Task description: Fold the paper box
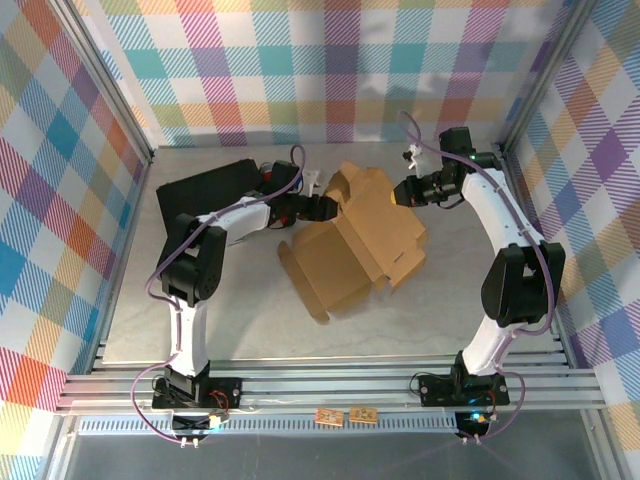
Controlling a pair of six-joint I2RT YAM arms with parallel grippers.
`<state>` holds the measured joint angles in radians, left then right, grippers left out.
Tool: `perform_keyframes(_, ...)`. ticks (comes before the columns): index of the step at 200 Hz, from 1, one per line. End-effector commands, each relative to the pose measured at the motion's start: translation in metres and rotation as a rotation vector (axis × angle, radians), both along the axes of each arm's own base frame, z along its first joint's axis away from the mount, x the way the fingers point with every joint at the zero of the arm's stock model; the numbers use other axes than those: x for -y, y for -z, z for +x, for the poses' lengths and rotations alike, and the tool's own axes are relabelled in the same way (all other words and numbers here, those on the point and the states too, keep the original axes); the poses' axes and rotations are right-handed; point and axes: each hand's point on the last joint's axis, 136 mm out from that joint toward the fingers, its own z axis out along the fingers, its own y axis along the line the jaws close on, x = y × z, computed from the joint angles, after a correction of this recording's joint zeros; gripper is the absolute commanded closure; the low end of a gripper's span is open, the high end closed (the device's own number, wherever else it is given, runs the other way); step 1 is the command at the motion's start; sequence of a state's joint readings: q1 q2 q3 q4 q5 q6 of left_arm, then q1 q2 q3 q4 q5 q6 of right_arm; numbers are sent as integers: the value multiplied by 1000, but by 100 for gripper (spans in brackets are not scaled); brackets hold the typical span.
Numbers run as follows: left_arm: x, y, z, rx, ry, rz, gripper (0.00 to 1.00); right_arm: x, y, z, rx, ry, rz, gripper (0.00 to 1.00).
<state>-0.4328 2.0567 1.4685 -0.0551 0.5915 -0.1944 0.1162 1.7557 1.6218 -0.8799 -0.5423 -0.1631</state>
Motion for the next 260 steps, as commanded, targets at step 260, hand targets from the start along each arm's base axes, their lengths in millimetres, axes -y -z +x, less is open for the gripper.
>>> perform_keyframes(260,-57,-115,-24,57,-211,66,35,-10,-2,-6,334,-248,-321,100)
